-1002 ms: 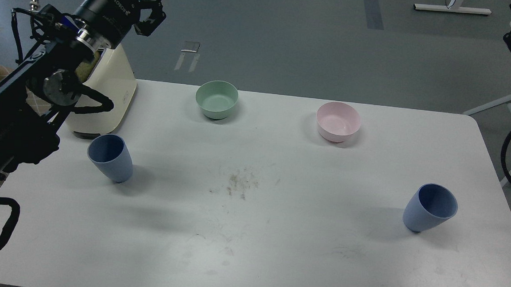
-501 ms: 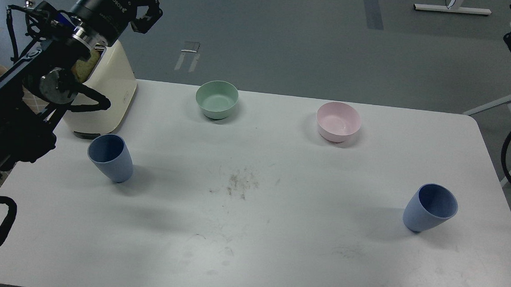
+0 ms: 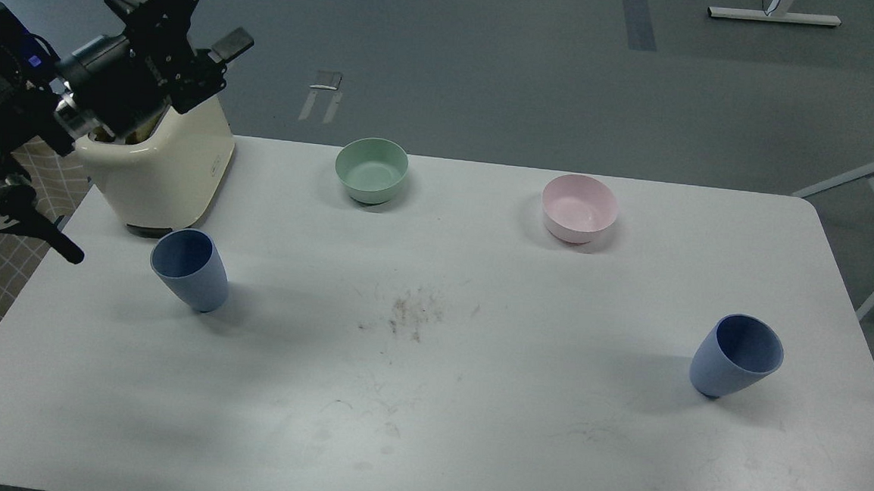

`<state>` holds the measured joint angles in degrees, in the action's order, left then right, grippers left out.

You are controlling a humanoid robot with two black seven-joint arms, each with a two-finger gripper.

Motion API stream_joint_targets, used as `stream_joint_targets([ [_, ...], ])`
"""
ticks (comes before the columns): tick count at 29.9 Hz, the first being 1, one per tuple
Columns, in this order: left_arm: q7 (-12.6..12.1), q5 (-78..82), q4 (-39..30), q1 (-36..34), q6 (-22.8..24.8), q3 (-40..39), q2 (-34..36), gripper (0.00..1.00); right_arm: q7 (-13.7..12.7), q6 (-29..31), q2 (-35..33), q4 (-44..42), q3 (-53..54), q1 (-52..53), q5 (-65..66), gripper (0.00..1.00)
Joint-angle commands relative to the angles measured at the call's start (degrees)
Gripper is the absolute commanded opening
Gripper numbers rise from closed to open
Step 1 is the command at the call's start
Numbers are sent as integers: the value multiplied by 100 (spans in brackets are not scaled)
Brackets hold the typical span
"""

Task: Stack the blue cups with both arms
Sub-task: 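Lower the left hand to the blue cup nearest it and grasp it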

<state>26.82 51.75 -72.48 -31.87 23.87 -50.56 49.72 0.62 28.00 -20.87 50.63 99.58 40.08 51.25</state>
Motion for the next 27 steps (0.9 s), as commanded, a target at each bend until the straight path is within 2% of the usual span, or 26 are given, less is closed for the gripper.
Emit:
stream_joint_targets([
  [1,118,1089,-231,390,-329,45,519,97,0,0,-5,18,0,-27,-27,100],
  [4,118,1889,-476,829,-681,55,915,97,0,0,-13,18,0,-27,-53,100],
  [9,118,2927,-547,1305,-1130,63,1198,97,0,0,-13,9,0,-44,-97,100],
  [12,118,3840,-477,1490,-1349,81,1198,96,0,0,-13,18,0,-62,-97,100],
  [16,118,5054,-83,1762,-1981,212,1119,94,0,0,-13,18,0,-62,-97,100],
  [22,118,5170,567,1798,-2079,494,873,87,0,0,-13,26,8,-62,-97,100],
  [27,118,5170,674,1772,-2079,494,741,81,0,0,-31,35,8,-71,-97,100],
])
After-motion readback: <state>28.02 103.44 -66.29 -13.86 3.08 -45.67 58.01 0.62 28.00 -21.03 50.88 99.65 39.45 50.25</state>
